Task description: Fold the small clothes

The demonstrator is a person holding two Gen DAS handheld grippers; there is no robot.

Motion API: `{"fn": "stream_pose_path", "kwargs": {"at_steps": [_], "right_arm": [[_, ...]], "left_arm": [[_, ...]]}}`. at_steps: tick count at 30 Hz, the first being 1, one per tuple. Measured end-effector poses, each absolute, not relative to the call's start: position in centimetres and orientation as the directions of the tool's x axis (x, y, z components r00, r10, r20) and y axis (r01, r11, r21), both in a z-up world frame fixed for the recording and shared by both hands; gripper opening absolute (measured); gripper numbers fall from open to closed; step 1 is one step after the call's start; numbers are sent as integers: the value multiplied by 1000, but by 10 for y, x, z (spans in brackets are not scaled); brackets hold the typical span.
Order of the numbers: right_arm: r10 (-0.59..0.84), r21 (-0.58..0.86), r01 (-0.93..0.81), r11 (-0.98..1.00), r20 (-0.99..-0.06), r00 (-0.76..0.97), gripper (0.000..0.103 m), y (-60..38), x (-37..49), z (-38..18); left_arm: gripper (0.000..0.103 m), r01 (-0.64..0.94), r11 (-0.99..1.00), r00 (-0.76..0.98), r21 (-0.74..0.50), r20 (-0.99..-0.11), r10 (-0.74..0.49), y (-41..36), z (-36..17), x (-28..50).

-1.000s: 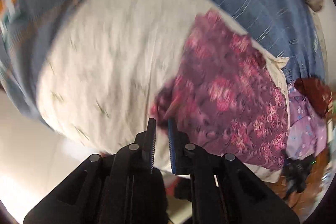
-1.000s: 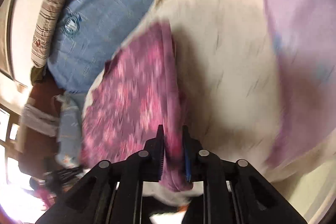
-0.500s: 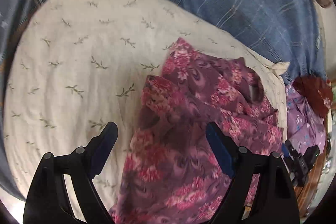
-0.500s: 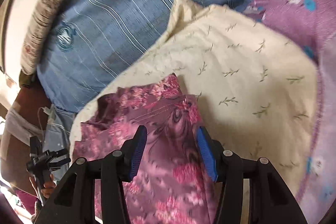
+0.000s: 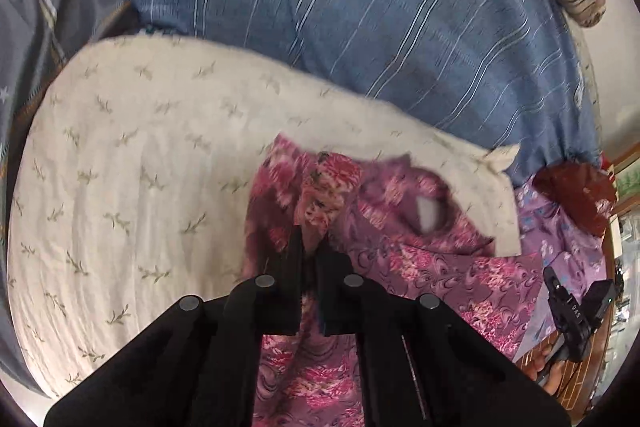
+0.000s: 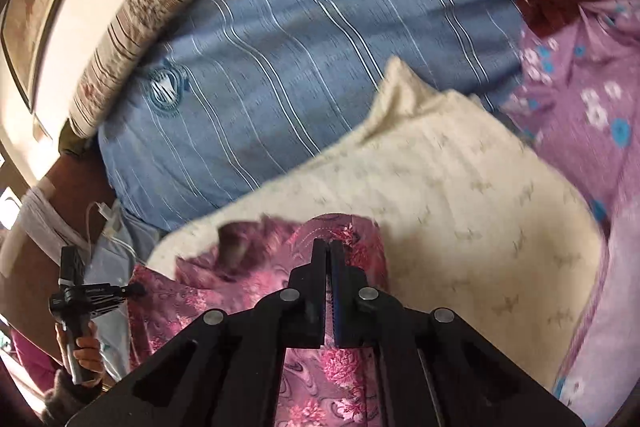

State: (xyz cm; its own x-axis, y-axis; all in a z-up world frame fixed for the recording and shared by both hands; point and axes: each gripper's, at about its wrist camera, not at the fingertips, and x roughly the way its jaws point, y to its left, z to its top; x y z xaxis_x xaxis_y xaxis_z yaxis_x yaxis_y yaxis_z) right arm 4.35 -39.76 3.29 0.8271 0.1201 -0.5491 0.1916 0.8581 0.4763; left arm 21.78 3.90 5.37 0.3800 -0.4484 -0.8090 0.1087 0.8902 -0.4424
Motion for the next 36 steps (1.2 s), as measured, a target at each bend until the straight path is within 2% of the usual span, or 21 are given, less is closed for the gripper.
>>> {"fn": "stream_pose_path", "kwargs": {"at_steps": [4,7,8,11,13,14,17,18,19,20,21,22,25,26,28,30,31,32,33,34,36], "right_arm": [[98,485,197,852,-518,850,1,-409,58,43],[70,529,236,815,-496,866,1,-429,68,33],[74,537,249,806,-509,857,1,-433,74,23],[56,459,336,823,-654,755,1,-434,101,-21],[46,404,366,839,-722,690,3,-429,112,-44],[56,405,365,839,-730,681,8,-427,111,-48],[43,413,352,840,-698,715,10,-421,87,-32],[44,416,344,842,-688,724,12,-421,79,-26],[47,420,334,844,-678,734,21,-419,67,-20],[53,427,325,844,-669,741,35,-417,55,-16],[68,444,315,839,-659,749,41,-415,41,-13],[82,461,307,833,-651,755,47,-412,27,-11],[118,484,288,826,-649,752,48,-399,-15,-15],[119,481,290,828,-655,746,55,-396,-23,-18],[102,462,325,825,-687,719,59,-390,-38,-30],[153,502,333,798,-703,695,59,-387,-44,-49],[183,530,336,779,-704,686,45,-385,-46,-57],[215,555,318,768,-692,689,1,-383,-47,-60],[249,572,280,771,-675,695,5,-378,-48,-56],[225,550,266,792,-668,709,4,-374,-52,-48],[95,422,259,869,-656,749,4,-365,-61,-23]], "left_arm": [[3,128,892,468,-433,-767,-439,35,66,238],[3,93,903,470,-420,-780,-412,34,44,258],[4,69,920,441,-385,-816,-374,30,27,268],[4,8,962,345,-273,-902,-258,20,-26,293],[5,-25,953,330,-303,-902,-279,26,-36,298],[5,-34,947,336,-319,-896,-290,30,-33,298],[14,-20,933,344,-359,-879,-330,43,-11,289],[21,-5,931,352,-365,-872,-340,48,-2,282],[34,19,926,363,-377,-861,-358,54,10,268],[43,39,921,369,-387,-851,-373,59,17,254],[56,65,916,374,-395,-842,-389,62,25,236],[59,92,909,376,-406,-832,-409,66,30,216],[65,185,877,338,-443,-809,-480,64,34,160],[65,202,873,321,-445,-812,-488,62,30,145],[65,225,865,291,-449,-816,-499,60,18,123],[65,193,884,274,-426,-842,-465,58,-1,109],[65,167,893,263,-419,-854,-450,57,-9,108],[65,155,897,251,-414,-862,-441,56,-14,108],[64,151,903,248,-403,-869,-429,55,-16,108],[64,141,911,252,-388,-875,-412,54,-17,109],[65,132,913,255,-385,-877,-407,52,-16,109]]}}
